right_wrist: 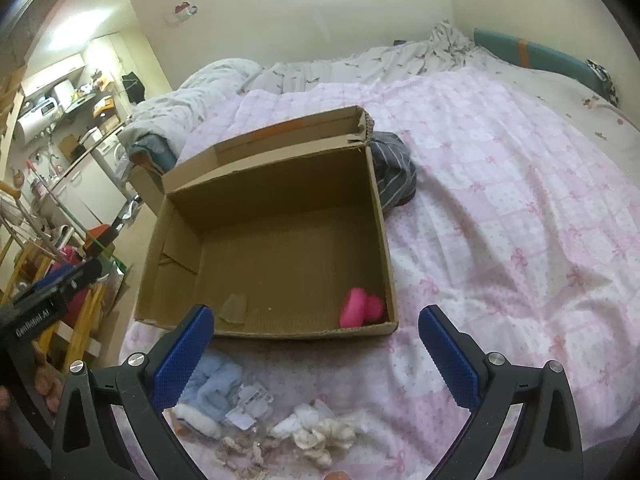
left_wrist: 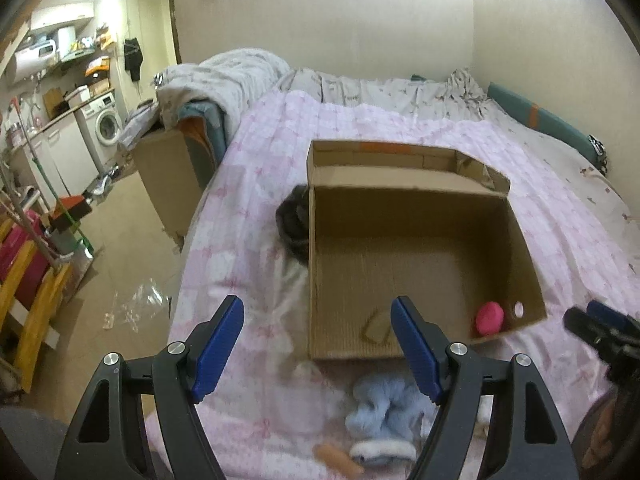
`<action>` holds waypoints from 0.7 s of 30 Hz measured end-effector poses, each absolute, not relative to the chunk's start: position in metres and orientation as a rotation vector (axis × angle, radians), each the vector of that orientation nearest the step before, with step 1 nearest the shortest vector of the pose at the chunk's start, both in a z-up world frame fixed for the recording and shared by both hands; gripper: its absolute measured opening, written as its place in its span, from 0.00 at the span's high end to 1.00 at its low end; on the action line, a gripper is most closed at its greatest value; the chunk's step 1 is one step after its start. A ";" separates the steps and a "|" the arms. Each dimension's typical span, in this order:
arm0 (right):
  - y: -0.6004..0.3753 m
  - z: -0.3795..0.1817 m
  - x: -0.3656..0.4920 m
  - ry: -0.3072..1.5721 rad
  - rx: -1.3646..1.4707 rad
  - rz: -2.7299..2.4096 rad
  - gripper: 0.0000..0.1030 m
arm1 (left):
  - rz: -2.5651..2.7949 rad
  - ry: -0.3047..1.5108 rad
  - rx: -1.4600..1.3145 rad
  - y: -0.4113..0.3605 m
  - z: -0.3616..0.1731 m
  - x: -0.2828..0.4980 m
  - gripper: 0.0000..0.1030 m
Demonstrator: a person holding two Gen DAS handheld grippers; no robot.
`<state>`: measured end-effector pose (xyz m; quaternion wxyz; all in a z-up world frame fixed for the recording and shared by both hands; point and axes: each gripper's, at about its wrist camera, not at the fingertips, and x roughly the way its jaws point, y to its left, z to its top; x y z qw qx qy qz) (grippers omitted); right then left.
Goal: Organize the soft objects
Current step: 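Open the right gripper to drop the duck into the box, then lower the left gripper onto the tan foam roller and close it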
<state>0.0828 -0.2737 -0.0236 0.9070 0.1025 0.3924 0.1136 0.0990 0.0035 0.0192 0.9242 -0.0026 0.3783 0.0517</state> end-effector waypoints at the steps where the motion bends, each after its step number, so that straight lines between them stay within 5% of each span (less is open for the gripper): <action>1: -0.274 -0.021 0.079 0.796 0.217 0.243 0.00 | 0.116 0.783 -0.003 0.004 0.017 0.096 0.28; 21: -0.269 -0.027 0.039 0.821 0.114 0.222 0.00 | 0.116 0.903 -0.089 0.039 -0.019 0.068 0.28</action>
